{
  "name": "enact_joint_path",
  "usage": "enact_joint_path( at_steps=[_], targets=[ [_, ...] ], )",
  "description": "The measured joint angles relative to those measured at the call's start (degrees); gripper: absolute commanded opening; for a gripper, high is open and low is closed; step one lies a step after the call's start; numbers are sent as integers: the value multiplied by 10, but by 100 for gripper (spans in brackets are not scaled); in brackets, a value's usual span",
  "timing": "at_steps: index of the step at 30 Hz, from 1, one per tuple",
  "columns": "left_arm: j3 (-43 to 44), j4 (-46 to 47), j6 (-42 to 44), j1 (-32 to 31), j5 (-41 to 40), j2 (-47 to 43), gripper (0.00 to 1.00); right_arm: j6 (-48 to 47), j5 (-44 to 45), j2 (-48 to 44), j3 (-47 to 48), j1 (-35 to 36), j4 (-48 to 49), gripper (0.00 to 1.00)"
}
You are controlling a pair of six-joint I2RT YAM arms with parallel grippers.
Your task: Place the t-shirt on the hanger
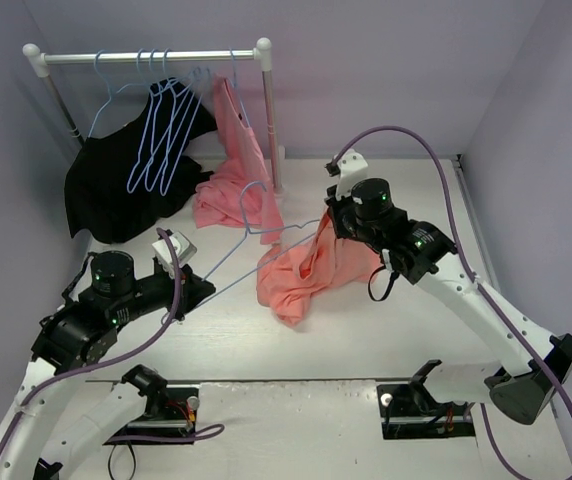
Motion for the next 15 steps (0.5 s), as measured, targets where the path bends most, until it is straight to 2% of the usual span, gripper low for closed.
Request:
enact_joint_path(
  at_steps=[15],
  targets=[
    [79,-77,65,0,8,0,0,-10,-16,-20,-10,-24,-4,0]
  ],
)
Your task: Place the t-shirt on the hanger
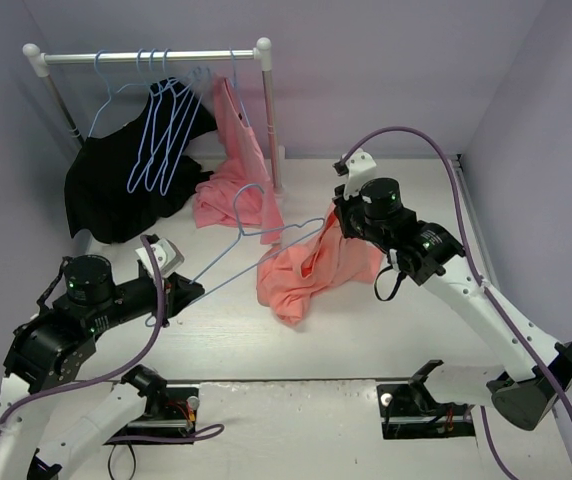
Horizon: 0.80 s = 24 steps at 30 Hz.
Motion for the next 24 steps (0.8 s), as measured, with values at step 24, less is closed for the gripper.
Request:
enact_joint_path(
  at_steps=[24],
  targets=[
    [18,17,38,-2,8,72,0,-31,-53,22,-1,-12,-7,0]
  ],
)
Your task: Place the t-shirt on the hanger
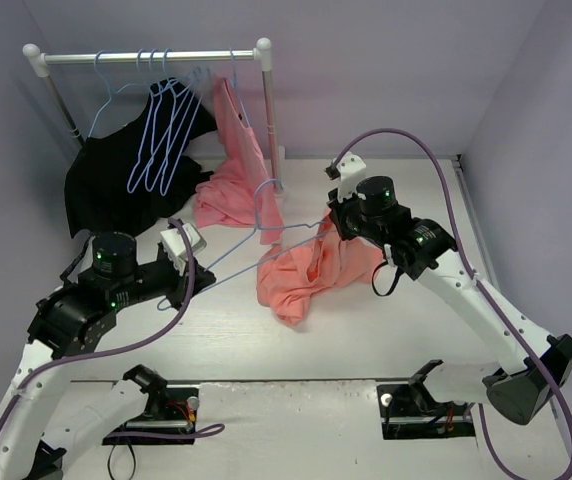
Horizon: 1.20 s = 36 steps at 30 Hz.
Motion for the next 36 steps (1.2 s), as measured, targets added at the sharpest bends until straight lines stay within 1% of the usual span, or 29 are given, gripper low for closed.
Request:
enact_joint_path(
  at_steps=[5,10,19,22,28,33,36],
  targets=[
    [0,1,15,0,-15,10,0,-2,-1,0,0,0,-3,0],
    [0,4,23,0,-7,19,0,-6,-11,0,0,0,-3,0],
    [-1,45,34,0,51,46,0,-33,-36,0,0,0,-4,0],
    [-14,71,33,0,70,51,0,-45,-46,-2,0,-1,-4,0],
    [-52,124,20,0,116,54,0,-75,-66,-17,0,-2,-9,0],
    [-59,153,8,1,148,67,0,-101,-73,-31,2,-9,-15,0],
    [-61,176,-4,1,162,78,0,-111,-95,-32,10,-10,-16,0]
  ],
)
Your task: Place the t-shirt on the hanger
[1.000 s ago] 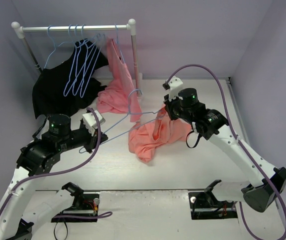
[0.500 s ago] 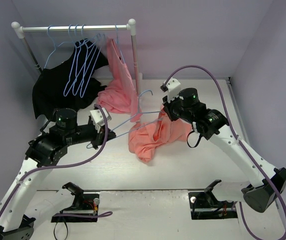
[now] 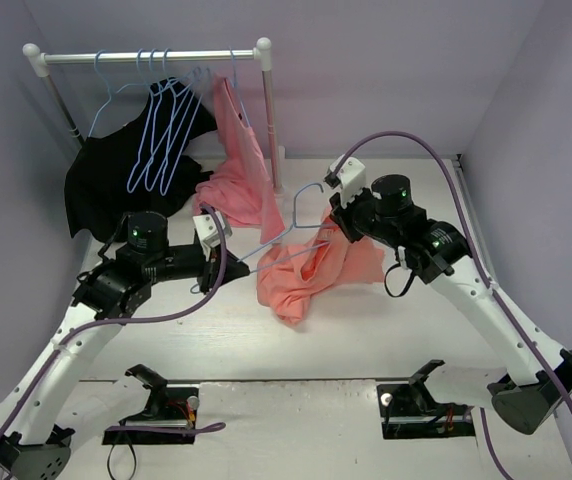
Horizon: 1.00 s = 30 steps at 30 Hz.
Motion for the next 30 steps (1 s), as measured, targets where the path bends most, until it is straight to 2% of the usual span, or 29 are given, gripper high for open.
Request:
enact_joint_path(
  at_steps=[15,30],
  targets=[
    [-17,160,-103,1,55,54,0,-22,-85,-2,56,0,7,0],
    [-64,325,-202,2,47,58,0,5,-89,-53,63,0,14,0]
  ],
)
